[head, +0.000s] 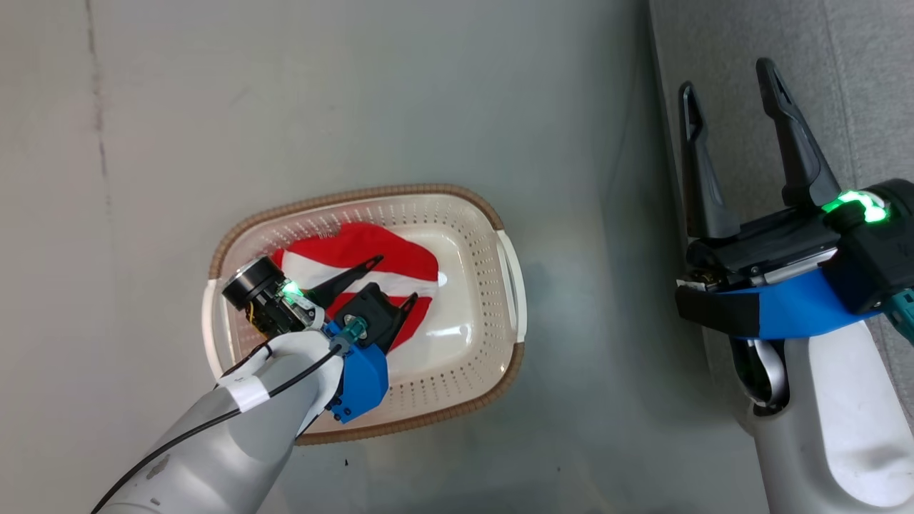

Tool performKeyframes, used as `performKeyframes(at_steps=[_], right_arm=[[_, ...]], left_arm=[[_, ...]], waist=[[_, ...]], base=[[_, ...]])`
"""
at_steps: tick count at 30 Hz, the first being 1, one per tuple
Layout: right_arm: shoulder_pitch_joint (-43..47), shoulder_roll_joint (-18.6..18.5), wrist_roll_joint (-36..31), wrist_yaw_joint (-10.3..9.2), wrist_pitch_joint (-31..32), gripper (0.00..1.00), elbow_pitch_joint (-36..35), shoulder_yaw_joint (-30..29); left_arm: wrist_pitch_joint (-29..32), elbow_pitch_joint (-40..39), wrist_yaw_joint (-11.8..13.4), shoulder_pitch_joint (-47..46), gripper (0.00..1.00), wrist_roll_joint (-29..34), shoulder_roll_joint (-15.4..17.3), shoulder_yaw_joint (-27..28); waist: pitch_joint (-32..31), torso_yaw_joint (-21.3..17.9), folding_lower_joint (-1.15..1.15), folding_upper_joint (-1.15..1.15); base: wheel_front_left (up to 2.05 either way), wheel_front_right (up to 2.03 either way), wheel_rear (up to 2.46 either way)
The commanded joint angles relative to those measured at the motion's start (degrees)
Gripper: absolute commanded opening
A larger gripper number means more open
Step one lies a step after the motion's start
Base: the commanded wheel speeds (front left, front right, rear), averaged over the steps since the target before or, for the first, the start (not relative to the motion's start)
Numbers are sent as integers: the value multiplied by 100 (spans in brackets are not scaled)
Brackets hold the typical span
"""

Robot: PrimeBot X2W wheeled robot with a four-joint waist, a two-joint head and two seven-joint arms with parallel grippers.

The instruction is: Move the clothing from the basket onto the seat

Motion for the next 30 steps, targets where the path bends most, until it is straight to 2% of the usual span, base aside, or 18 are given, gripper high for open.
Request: performKeyframes(at_steps=[1, 7, 11, 17, 21, 30], right_arm=[[-120, 0, -51, 3, -2, 100, -50, 2], [-241, -1, -86, 2, -2, 100, -172, -5], [-307, 0, -77, 3, -2, 100, -265, -19], [-342, 0, -80, 2, -2, 100, -403, -75], [-351, 0, -96, 2, -2, 100, -507, -143], [-372, 0, -41, 2, -2, 100, -739, -174]], left_arm=[[-14, 153, -6, -153, 100, -85, -28, -205], [54, 824, -6, -492, 100, -445, -144, -1106], [327, 1056, -6, -660, 100, -590, -173, -1455], [673, 1174, -6, -777, 100, -547, -108, -1591], [892, 1115, -7, -788, 100, -310, -112, -1600], [1105, 1063, -7, -942, 100, -203, -59, -1604]], waist=[[228, -60, -1, 0], [685, -94, -1, 0], [994, -120, -1, 0], [1379, -172, -1, 0], [1568, -178, -1, 0], [1956, -240, -1, 0]], base=[[0, 0, 0], [0, 0, 0], [0, 0, 0], [0, 0, 0], [0, 0, 0], [0, 0, 0]])
